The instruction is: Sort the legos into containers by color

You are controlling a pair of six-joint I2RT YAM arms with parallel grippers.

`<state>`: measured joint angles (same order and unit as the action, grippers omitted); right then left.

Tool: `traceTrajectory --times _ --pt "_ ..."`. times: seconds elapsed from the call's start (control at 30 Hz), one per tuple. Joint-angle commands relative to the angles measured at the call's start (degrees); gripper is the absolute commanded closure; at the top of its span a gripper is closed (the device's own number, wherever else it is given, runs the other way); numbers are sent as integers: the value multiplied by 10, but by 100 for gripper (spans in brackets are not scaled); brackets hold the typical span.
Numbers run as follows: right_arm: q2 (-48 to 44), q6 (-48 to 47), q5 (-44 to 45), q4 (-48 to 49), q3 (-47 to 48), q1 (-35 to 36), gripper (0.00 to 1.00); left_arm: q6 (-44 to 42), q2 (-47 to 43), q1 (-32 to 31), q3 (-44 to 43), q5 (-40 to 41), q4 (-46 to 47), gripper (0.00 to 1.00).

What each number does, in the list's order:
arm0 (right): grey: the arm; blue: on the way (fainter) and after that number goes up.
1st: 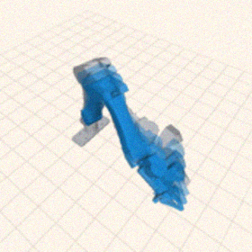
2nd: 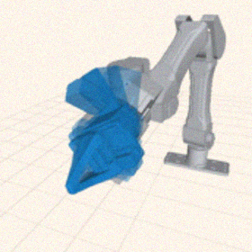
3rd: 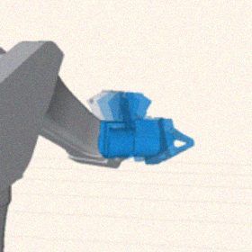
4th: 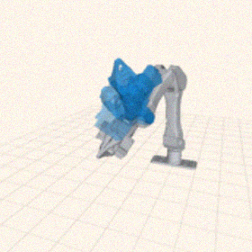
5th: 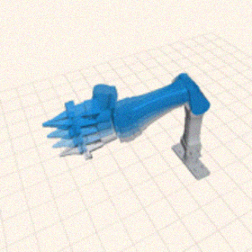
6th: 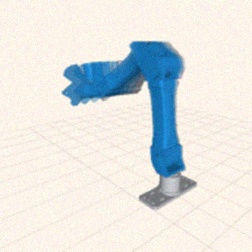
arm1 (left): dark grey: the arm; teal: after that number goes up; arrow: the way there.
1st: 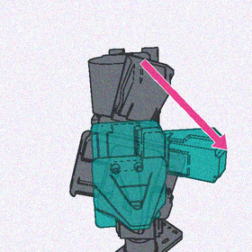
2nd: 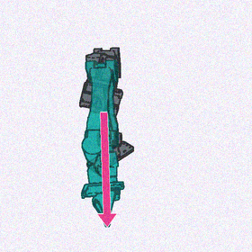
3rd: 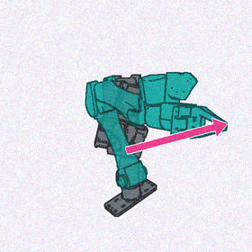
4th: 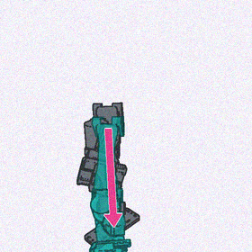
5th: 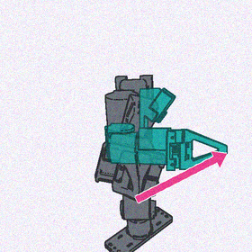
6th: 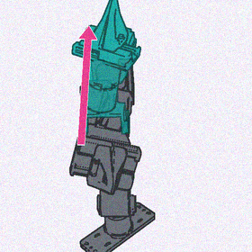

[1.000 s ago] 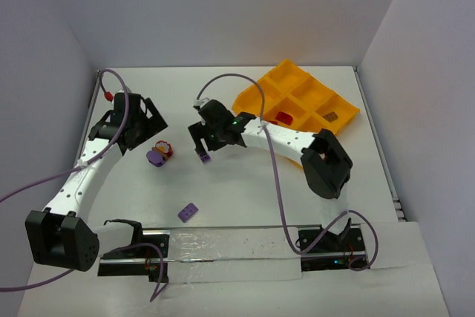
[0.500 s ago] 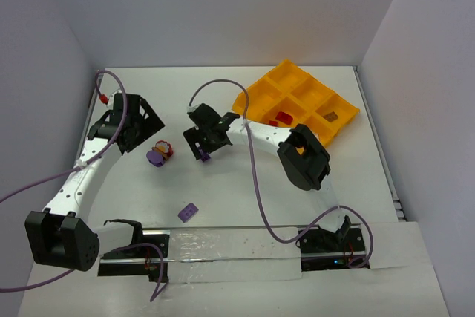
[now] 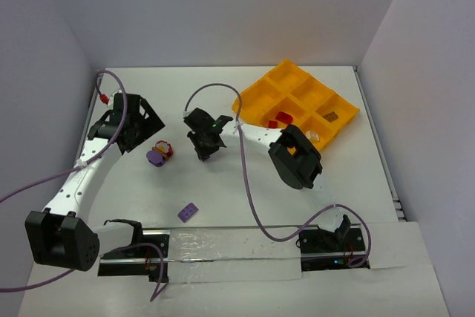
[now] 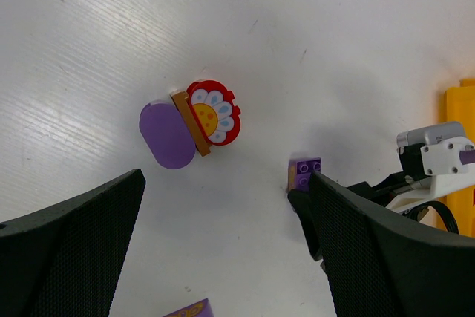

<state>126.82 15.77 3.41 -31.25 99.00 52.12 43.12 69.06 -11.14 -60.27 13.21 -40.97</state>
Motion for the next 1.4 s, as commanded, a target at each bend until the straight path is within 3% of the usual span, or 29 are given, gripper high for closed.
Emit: traceTrajectory --times 0.0,0.13,0.37,0.83,0.93,0.97,1.03,1.07,1.23,1.37 --pt "-27 7 14 -1 28 -10 81 -8 -4 5 -16 -3 18 1" --pt "-51 13 8 -6 31 -34 83 -13 -3 5 -21 -3 17 1" --pt "-120 56 -16 14 -9 -155 84 -26 -11 7 -22 0 18 1" --pt "-87 99 27 8 46 -310 80 -111 -8 -2 38 -109 -9 3" --pt "-65 94 30 -5 81 -318 72 -100 -22 -15 64 -120 -22 3" --pt "-53 91 29 -14 100 -320 58 -95 -20 -20 67 -121 -27 3" --pt "-42 86 26 -24 119 -320 41 -84 -20 -29 74 -118 -35 3" --pt "-38 82 23 -26 128 -320 37 -80 -22 -33 76 -118 -33 3" --pt "-65 67 8 -21 114 -314 32 -53 -25 -54 65 -110 -37 2" --pt "-133 42 -21 6 40 -287 33 -39 -14 -55 42 -75 -47 2"
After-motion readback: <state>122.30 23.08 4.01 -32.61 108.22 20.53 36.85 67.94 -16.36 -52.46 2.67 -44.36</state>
